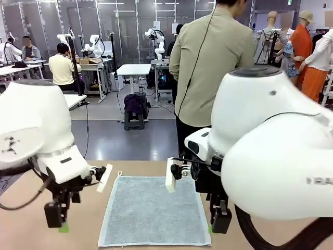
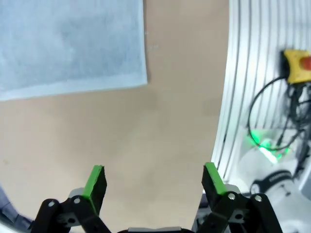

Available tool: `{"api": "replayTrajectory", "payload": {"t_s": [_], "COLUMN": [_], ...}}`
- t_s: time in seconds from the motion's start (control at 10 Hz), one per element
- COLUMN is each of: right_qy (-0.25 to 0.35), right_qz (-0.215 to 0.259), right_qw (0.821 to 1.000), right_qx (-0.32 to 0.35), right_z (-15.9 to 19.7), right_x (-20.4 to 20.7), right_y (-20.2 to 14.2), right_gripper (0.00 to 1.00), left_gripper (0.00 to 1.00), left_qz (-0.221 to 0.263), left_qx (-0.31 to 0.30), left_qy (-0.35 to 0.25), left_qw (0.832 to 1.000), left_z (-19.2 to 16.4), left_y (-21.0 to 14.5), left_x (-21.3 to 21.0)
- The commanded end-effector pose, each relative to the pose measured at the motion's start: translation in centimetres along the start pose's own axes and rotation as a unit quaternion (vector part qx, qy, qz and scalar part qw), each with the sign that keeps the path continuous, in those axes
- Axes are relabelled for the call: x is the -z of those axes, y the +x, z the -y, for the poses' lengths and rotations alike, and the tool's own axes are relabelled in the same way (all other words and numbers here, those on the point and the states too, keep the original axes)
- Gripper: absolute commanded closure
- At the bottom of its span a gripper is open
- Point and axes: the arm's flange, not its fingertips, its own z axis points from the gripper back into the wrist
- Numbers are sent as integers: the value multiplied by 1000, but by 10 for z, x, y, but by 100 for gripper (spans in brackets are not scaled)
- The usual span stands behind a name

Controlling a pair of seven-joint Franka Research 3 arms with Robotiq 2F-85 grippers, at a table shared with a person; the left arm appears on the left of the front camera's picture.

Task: Fold the towels and place them in the basket.
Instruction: When a person lays out a Towel with hook on the table, fold it in half twice.

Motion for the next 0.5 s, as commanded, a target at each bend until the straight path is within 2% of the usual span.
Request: {"api": "replayTrajectory", "payload": {"t_s": [0.0, 0.4], "right_qy": [3, -6], "right_qz": [4, 0], "right_qw": [1000, 1000], "right_qx": [-14, -19], "right_z": [-10, -14], "right_x": [44, 95], "right_y": [-19, -27], "right_gripper": [10, 10], "left_gripper": [0, 0], "left_qz": [41, 66], "left_qx": [2, 18], "left_qy": [16, 60], "left_qw": [999, 996], "left_z": [8, 32], "left_y": [15, 28], "left_x": [29, 60]}}
